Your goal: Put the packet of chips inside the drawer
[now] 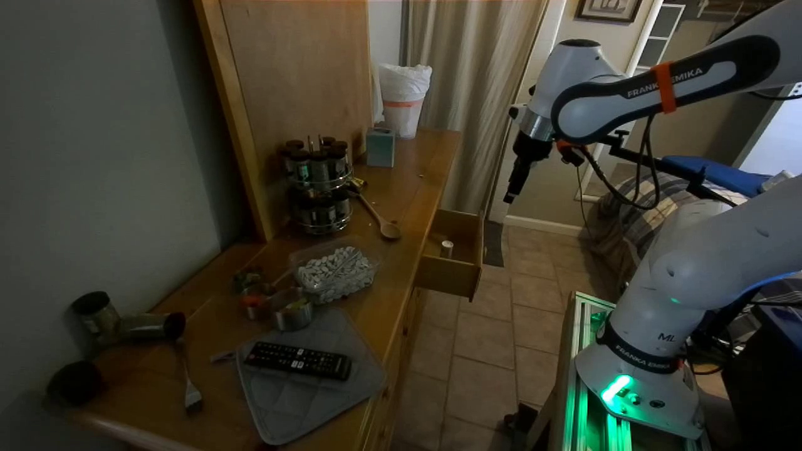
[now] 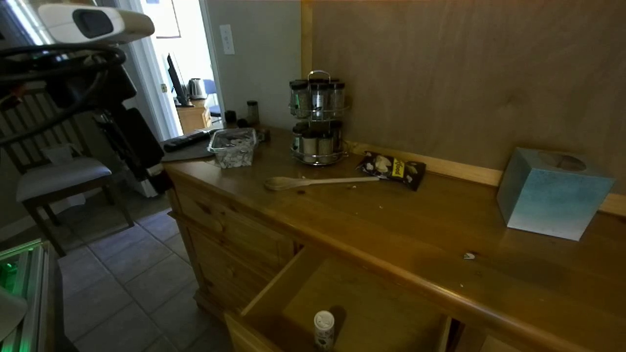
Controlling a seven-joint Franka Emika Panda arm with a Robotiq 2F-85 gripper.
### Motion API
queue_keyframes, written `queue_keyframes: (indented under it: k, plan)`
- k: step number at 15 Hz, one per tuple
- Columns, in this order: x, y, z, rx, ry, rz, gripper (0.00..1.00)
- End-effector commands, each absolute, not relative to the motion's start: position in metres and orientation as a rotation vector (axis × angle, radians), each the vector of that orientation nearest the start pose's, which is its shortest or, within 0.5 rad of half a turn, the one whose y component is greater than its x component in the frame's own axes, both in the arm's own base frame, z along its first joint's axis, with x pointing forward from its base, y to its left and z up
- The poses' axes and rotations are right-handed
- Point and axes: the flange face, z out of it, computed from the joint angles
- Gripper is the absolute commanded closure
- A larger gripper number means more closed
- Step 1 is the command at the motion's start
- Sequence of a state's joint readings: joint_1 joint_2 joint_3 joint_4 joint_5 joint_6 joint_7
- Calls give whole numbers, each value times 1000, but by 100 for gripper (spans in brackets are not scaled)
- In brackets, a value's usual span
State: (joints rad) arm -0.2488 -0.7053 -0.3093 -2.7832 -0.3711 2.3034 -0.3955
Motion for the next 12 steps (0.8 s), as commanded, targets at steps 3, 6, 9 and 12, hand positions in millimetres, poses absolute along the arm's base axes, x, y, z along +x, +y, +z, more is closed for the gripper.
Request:
queue_keyframes:
  k: [3,6,9,12]
  plan:
    - [355,-175,449,-3361,-246,-590,0]
    - [396,-151,458,-3334,-421,-685,0]
    - [444,-142,461,-3310,-481,-728,0]
    - [486,-148,457,-3289,-479,-706,0]
